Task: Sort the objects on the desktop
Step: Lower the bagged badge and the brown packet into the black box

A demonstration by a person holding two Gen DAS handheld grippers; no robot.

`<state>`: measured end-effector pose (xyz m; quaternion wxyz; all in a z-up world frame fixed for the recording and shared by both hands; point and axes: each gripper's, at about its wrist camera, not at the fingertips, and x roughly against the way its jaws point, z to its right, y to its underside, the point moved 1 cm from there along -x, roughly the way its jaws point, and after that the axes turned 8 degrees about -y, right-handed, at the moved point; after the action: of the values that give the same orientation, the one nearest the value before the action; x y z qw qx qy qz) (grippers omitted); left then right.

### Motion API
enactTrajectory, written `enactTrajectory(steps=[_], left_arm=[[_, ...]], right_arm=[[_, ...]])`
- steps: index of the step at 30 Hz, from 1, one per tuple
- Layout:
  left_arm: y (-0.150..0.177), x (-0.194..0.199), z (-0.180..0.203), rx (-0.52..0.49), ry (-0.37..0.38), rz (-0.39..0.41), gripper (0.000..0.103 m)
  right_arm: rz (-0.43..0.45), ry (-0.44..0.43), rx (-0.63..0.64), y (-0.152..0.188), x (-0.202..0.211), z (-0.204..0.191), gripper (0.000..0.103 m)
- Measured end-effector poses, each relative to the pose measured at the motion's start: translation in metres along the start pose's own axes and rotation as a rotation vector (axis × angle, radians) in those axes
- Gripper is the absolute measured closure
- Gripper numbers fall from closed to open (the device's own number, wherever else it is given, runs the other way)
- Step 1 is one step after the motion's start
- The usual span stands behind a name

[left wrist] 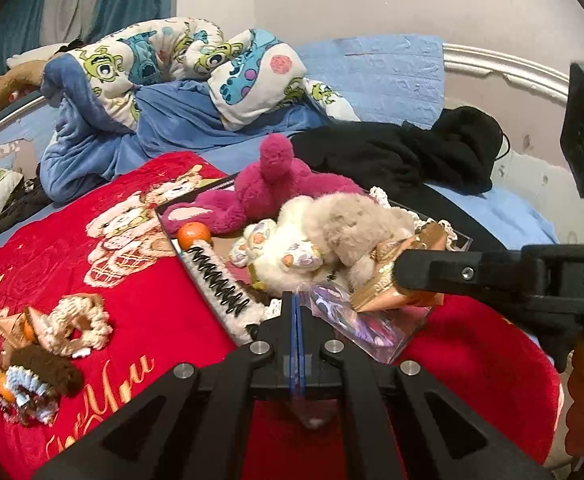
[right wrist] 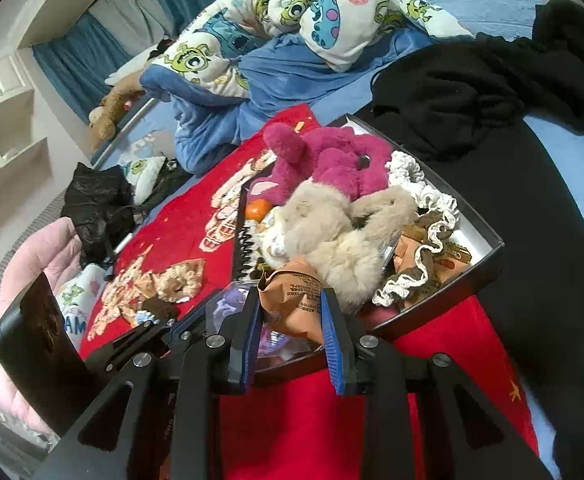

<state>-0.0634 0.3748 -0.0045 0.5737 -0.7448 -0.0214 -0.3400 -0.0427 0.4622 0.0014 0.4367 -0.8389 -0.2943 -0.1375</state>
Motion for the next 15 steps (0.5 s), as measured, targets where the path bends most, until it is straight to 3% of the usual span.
enactTrajectory(steps=[7, 15], left_arm=[[0.002, -0.023, -0.009, -0.001, -0.005, 0.004, 0.103], [0.012, -0.039, -0.031, 0.117, 0.084, -0.022, 0.103]], right_arm=[[-0.01, 0.044, -0.011, -0.006, -0.019, 0.002, 0.075], [-0.078, 0.141, 0.055, -0.003, -0.051, -0.005, 0.076]])
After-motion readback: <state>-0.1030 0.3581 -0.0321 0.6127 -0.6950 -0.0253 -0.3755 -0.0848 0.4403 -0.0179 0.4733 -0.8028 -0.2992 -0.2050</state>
